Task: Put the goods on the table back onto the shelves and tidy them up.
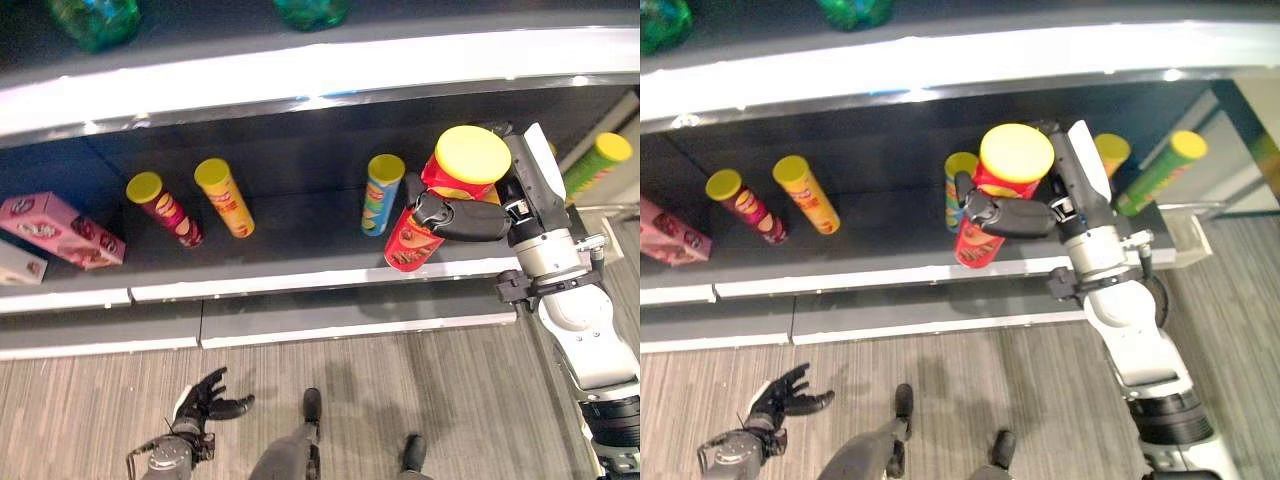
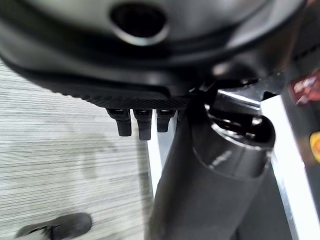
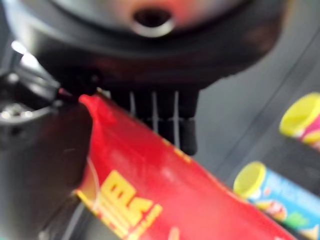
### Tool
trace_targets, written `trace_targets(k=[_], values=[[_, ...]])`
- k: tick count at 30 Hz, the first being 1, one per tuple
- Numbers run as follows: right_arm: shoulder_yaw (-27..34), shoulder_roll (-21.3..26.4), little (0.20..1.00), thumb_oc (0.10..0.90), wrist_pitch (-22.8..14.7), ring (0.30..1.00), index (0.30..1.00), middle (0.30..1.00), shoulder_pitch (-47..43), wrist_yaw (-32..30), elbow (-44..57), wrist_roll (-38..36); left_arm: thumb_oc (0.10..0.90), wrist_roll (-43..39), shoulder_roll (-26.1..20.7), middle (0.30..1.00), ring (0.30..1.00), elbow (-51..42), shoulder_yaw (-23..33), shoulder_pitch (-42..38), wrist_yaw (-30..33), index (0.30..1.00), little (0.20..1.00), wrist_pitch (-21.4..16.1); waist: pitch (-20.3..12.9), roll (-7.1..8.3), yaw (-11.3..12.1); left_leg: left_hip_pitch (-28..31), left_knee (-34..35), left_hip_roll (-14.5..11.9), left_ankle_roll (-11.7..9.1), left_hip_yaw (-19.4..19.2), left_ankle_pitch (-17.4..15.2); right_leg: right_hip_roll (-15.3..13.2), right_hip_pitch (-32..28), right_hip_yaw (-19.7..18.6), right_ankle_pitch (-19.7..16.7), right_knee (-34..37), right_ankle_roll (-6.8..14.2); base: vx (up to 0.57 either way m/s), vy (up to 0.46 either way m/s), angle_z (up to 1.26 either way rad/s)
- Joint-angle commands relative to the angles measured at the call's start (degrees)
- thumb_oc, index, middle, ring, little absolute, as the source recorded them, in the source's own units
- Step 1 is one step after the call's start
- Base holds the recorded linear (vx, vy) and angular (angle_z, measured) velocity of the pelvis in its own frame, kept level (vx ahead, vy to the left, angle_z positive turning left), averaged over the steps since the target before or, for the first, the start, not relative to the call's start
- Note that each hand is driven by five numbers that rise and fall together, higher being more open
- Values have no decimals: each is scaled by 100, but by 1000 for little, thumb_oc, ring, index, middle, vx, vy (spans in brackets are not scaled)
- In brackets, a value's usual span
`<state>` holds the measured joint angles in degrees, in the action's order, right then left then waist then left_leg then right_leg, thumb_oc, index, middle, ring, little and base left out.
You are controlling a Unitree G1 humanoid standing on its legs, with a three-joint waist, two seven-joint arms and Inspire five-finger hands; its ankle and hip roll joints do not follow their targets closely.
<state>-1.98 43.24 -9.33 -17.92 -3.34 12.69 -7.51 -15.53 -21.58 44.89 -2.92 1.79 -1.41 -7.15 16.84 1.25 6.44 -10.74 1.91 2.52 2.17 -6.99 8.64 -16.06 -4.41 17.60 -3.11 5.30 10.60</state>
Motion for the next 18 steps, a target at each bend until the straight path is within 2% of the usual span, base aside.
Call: trace_targets(k=[1, 6, 10, 11, 12, 16, 17, 18], values=[[551, 91, 300, 400, -499, 300, 300, 300, -512, -94, 732, 35, 800, 183, -47, 900, 900, 1, 1, 727, -4, 900, 900, -43, -505, 57, 0, -54, -754, -1211, -809, -434, -583, -50, 241, 31, -89, -340, 45, -1, -48, 21], [520, 61, 300, 400, -501, 300, 300, 300, -356, -41, 727, 98, 800, 191, 28, 900, 900, -51, -50, 740, -19, 900, 900, -43, -502, 89, -65, -47, -662, -1231, -829, -382, -518, -14, 252, 42, -81, -299, 59, -10, -24, 9], [32, -264, 300, 400, -456, 300, 300, 300, -304, 13, 573, 499, 800, 176, 83, 900, 900, -75, -123, 700, 21, 900, 900, -40, -366, 50, -10, -131, -652, -1186, -790, -212, -503, -7, 345, 57, 21, -517, 49, -31, -10, 12], [-63, -366, 300, 400, -454, 300, 300, 300, -359, -50, 508, 605, 800, 168, 79, 900, 900, -56, -147, 673, 53, 900, 900, -46, -324, 27, 4, -173, -669, -1173, -776, -164, -503, -25, 389, 72, 61, -608, 43, -67, 3, 21], [-251, -503, 300, 400, -412, 300, 300, 300, -532, -255, 363, 1007, 800, 148, 72, 900, 900, -60, -210, 635, 104, 900, 900, -41, -191, -63, 103, -267, -728, -1136, -751, -35, -525, -57, 480, 112, 170, -827, 21, -58, 9, 31], [-417, -670, 300, 400, -363, 300, 300, 300, -769, -545, 125, 1338, 800, 116, 57, 900, 900, -50, -292, 568, 190, 900, 900, -51, -71, -158, 169, -404, -754, -1087, -717, 87, -490, -107, 631, 183, 227, -1036, 5, -60, 15, 42], [-625, -810, 300, 400, -220, 300, 300, 300, -1205, -1104, -476, 1864, 800, 31, 20, 900, 900, -129, -449, 528, 296, 900, 900, -80, 111, -326, 360, -583, -821, -1007, -690, 273, -475, -161, 789, 279, 350, -1296, -32, -52, 15, 28], [-638, -810, 300, 400, -228, 300, 300, 300, -1223, -1114, -495, 1867, 800, 31, 23, 900, 900, -129, -444, 526, 297, 900, 900, -79, 111, -327, 352, -592, -826, -1007, -690, 277, -476, -162, 795, 281, 355, -1304, -32, -61, 11, 20]])
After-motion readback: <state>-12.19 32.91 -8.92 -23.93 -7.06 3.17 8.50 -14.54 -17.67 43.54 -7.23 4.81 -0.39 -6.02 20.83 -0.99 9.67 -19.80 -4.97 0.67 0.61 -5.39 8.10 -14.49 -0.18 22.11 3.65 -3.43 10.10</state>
